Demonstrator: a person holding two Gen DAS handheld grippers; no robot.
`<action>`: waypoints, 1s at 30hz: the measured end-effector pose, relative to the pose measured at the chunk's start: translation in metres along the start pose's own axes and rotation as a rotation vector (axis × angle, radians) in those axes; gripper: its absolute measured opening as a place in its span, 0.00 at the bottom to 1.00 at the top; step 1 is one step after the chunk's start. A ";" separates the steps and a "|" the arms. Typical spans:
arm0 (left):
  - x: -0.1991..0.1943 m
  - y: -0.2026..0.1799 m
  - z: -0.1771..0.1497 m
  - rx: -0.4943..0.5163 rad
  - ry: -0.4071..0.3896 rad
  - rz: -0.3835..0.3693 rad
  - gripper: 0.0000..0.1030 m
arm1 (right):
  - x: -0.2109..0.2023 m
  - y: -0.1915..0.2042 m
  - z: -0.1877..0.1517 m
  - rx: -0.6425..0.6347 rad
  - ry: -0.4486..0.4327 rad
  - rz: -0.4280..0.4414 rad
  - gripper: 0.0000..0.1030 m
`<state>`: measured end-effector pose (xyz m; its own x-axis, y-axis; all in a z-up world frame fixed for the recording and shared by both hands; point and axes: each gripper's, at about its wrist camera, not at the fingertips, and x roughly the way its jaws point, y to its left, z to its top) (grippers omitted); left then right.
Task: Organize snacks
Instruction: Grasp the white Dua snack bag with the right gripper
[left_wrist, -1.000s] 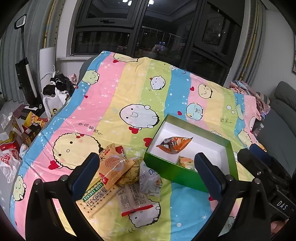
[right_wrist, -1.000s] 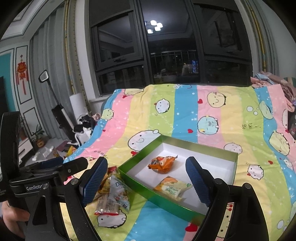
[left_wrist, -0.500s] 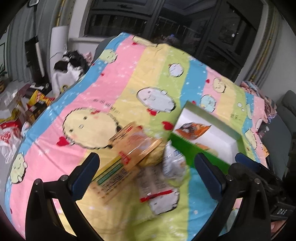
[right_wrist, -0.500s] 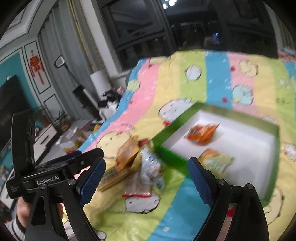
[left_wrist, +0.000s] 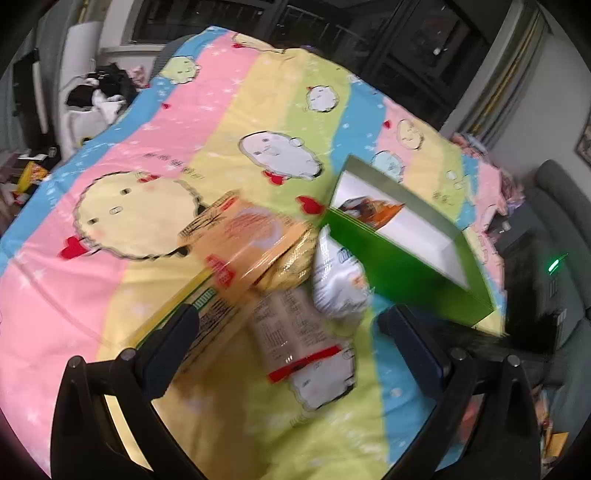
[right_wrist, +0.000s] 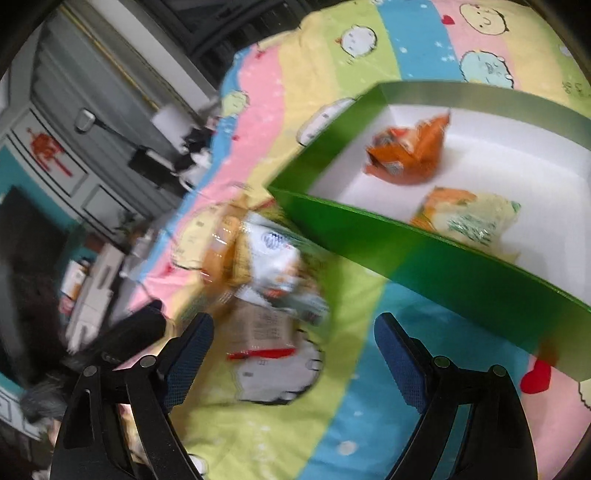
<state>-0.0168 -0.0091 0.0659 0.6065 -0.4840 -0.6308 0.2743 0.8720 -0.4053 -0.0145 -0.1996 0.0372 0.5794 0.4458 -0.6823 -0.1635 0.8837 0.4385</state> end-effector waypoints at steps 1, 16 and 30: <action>0.005 -0.002 0.004 -0.004 0.008 -0.007 0.99 | 0.003 -0.001 -0.002 -0.005 0.004 -0.002 0.87; 0.070 -0.028 0.024 0.046 0.152 -0.030 0.76 | 0.027 0.008 0.003 -0.113 -0.058 -0.005 0.72; 0.067 -0.032 0.020 0.047 0.155 -0.023 0.35 | 0.039 0.014 0.003 -0.148 -0.035 0.006 0.45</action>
<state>0.0298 -0.0677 0.0498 0.4780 -0.5058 -0.7182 0.3232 0.8615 -0.3916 0.0079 -0.1701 0.0189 0.6048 0.4481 -0.6583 -0.2813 0.8936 0.3498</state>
